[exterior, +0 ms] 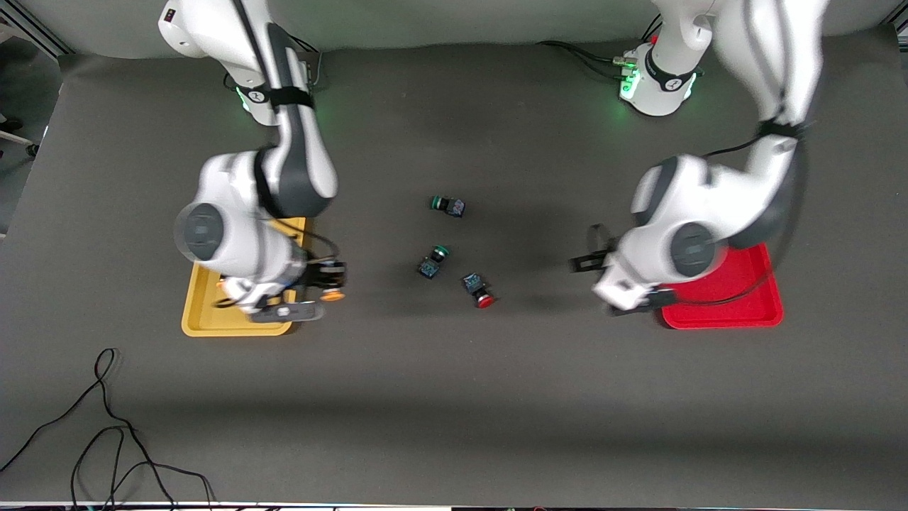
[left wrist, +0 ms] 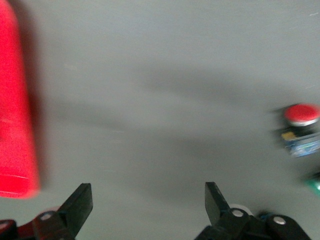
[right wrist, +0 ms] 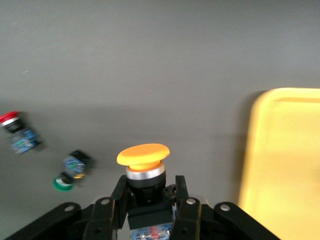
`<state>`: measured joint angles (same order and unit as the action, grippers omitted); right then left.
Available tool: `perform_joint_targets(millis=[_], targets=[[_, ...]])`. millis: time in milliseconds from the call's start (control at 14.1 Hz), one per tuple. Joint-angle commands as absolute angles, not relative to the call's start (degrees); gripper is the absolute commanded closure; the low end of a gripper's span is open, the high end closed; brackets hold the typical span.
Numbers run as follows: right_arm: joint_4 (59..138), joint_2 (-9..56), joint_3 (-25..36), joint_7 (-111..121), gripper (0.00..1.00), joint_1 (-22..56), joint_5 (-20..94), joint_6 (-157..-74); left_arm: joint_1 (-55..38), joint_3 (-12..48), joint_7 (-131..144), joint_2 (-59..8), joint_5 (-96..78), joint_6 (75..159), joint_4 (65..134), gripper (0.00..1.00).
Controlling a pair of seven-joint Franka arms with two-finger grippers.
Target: Place red and yellow buttons in trays
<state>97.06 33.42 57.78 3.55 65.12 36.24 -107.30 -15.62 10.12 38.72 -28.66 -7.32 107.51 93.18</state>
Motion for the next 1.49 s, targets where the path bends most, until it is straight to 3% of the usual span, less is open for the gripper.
perform_joint_targets(millis=[0,213,426,710,781,852,923,995,1066,1137,1421], targets=[[100.44,33.93,63.09,13.83,0.92,62.94,34.89,-106.08,-20.20,9.58,52.95,-40.76,-8.79,106.77,77.29,0.00],[104.84,35.15,63.37,24.06,0.92,55.22,36.03,-107.83,-24.77,10.63,59.92,-44.55,-8.79,115.90,76.38,0.00],[110.02,39.80,58.29,28.29,0.92,50.99,42.34,-113.27,-28.20,10.63,64.42,-48.24,-8.61,124.78,76.38,0.00],[110.21,42.54,53.79,27.69,0.92,49.04,43.86,-113.29,-30.49,10.55,64.34,-51.06,-7.82,128.92,76.73,0.02],[110.21,42.54,53.01,26.64,0.92,49.13,43.86,-113.20,-30.50,10.55,64.07,-51.33,-7.30,129.54,77.25,0.07],[110.21,42.54,52.65,25.15,0.92,49.30,43.77,-113.12,-30.50,10.46,63.72,-51.50,-6.25,129.64,77.43,0.33],[110.30,42.54,52.39,24.09,0.90,49.39,43.77,-113.03,-30.50,10.55,63.81,-51.68,-4.67,129.64,77.43,0.79],[110.22,42.45,52.38,23.21,0.60,49.39,43.86,-112.42,-30.50,10.55,63.90,-51.68,-4.40,129.64,77.52,1.00],[109.95,42.19,52.38,22.33,0.07,49.31,43.86,-111.28,-30.50,10.46,63.90,-51.68,-4.39,129.55,77.61,1.00],[109.69,41.49,52.47,21.80,0.00,49.39,43.77,-110.49,-30.41,10.46,63.90,-51.59,-4.39,129.29,77.61,1.00],[103.47,36.75,54.84,14.35,0.00,49.75,36.76,-103.65,-26.92,10.11,61.72,-48.70,-3.61,121.77,77.26,1.00]])
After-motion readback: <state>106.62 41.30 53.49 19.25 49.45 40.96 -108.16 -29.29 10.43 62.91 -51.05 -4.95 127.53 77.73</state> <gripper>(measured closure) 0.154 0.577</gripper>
